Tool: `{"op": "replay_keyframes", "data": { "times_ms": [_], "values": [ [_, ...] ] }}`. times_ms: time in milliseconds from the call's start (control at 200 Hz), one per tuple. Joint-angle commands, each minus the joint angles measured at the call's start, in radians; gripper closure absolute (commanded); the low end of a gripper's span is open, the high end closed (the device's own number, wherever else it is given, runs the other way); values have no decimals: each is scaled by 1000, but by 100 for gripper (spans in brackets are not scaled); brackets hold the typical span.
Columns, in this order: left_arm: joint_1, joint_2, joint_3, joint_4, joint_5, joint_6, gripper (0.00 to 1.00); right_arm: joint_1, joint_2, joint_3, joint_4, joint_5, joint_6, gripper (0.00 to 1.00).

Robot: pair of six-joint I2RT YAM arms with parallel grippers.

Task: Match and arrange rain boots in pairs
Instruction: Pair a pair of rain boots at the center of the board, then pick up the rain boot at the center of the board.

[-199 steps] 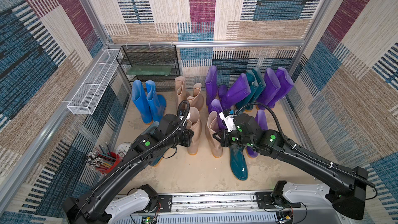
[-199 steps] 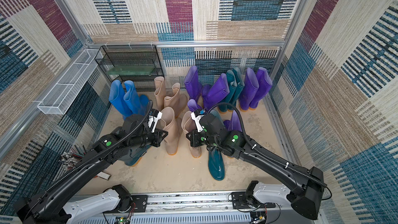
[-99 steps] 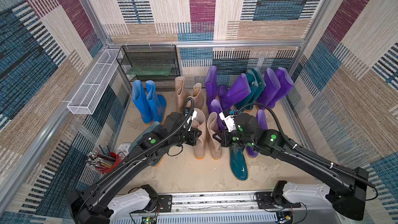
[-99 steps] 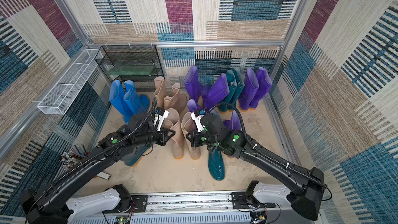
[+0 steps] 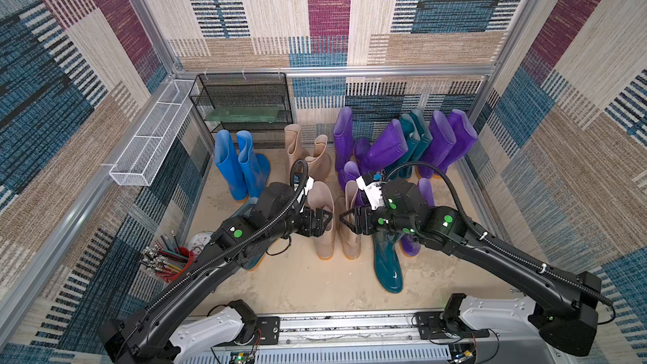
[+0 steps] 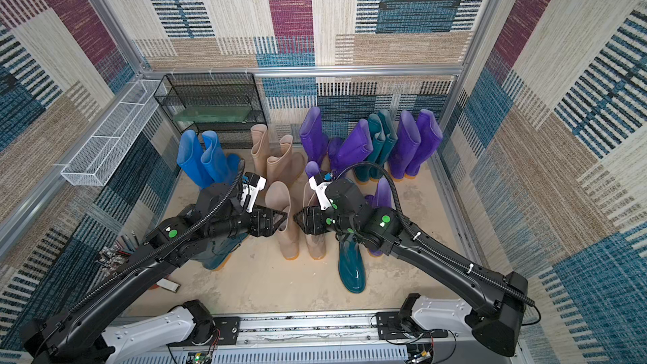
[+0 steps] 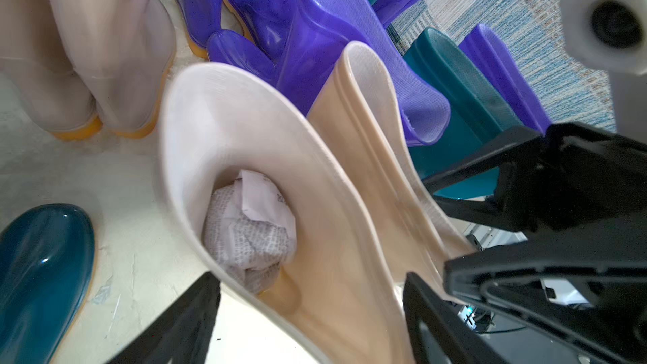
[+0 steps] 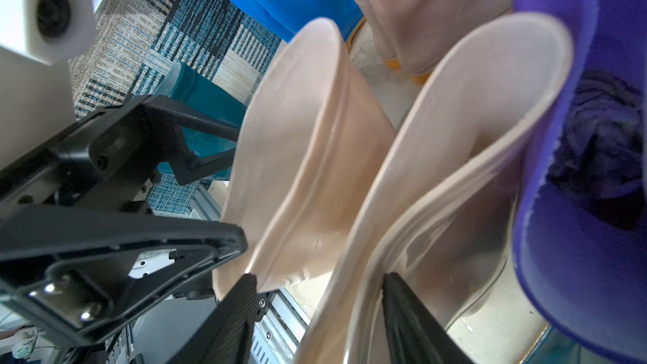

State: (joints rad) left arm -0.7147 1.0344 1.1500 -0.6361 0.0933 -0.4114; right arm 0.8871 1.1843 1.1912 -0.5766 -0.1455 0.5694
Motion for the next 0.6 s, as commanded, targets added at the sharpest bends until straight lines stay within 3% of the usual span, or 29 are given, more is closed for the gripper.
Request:
{"op": "replay_keyframes", "data": {
  "times_ms": [0, 80, 165, 285, 451, 596],
  "values": [
    [1, 6, 54, -69, -66, 53, 14, 1, -8, 10, -11, 55, -40, 37],
    [2, 13, 111, -113, -128, 73, 12, -3, 3, 7, -27, 85, -56, 38],
    [6, 30, 188, -181, -239, 104, 10, -5, 25, 25, -43, 94, -77, 47],
    [28, 72, 318, -308, -422, 146, 8, -7, 38, 95, -67, 144, -133, 46],
    [117, 110, 453, -477, -591, 153, 8, -82, 51, 208, -69, 257, -229, 35],
    [247, 81, 454, -530, -539, 139, 7, -229, 118, 330, -43, 271, -282, 22]
  ]
}}
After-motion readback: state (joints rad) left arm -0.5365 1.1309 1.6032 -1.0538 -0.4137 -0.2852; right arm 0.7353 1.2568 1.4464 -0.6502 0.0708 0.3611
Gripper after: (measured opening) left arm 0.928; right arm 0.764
